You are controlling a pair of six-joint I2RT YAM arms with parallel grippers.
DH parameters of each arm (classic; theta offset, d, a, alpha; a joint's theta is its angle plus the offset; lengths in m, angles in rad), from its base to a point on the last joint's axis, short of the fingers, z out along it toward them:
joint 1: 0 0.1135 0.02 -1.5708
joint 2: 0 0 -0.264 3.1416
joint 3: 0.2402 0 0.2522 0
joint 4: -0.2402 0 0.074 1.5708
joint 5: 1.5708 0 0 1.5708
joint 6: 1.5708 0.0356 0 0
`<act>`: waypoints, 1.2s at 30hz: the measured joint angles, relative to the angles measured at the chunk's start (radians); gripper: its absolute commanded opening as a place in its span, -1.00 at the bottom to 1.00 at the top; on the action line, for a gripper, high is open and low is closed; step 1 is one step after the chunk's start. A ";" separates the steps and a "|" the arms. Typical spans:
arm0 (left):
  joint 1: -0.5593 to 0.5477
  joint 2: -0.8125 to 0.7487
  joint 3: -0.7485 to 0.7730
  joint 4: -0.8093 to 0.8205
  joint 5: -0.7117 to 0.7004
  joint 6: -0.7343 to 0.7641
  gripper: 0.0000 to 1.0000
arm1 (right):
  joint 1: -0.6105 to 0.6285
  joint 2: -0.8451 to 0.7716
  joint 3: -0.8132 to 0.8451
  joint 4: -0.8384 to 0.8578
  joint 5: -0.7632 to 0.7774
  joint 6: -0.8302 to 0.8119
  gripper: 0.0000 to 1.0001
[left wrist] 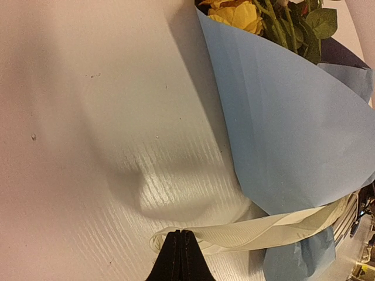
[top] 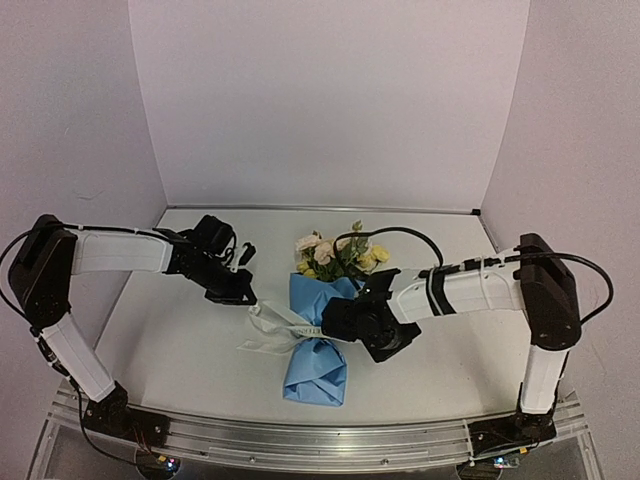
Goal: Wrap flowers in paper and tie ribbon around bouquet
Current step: Adjust the ribbon on the folded bouquet.
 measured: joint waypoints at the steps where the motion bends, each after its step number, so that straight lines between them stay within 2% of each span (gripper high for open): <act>1: 0.003 -0.002 -0.001 0.000 0.000 -0.005 -1.00 | -0.003 0.013 0.020 -0.015 0.008 -0.007 -1.00; 6: 0.023 -0.008 -0.006 0.008 0.000 -0.022 -1.00 | -0.039 0.039 0.071 -0.054 0.034 -0.036 -1.00; 16: 0.076 -0.025 -0.025 0.016 -0.001 -0.053 -1.00 | -0.114 0.039 0.072 -0.078 0.054 -0.053 -1.00; 21: 0.087 -0.036 -0.026 0.029 0.004 -0.066 -1.00 | -0.108 0.034 0.038 -0.035 0.010 -0.075 -1.00; 22: 0.088 -0.038 -0.026 0.033 0.011 -0.066 -1.00 | -0.104 0.029 0.013 -0.011 -0.012 -0.080 -0.94; 28: 0.090 -0.070 -0.051 0.092 0.106 -0.068 -1.00 | -0.054 -0.045 -0.151 0.159 -0.226 -0.112 -0.22; 31: 0.090 -0.079 -0.065 0.113 0.151 -0.067 -1.00 | -0.046 -0.128 -0.211 0.249 -0.329 -0.120 -0.09; 36: 0.090 -0.079 -0.069 0.120 0.200 -0.064 -1.00 | -0.081 -0.310 -0.270 0.369 -0.461 -0.097 -0.04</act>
